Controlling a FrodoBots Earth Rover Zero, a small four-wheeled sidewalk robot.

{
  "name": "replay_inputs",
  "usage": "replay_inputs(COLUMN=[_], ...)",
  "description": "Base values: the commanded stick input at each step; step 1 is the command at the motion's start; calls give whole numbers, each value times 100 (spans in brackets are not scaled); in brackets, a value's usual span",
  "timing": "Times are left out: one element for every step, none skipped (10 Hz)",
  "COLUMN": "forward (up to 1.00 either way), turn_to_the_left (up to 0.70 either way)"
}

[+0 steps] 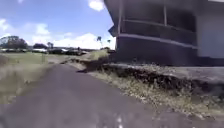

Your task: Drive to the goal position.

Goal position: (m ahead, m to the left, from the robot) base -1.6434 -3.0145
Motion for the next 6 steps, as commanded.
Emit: replay_inputs(forward=[85,74,5,5,5,5], turn_to_the_left=[-38,-36,-1,0,0,0])
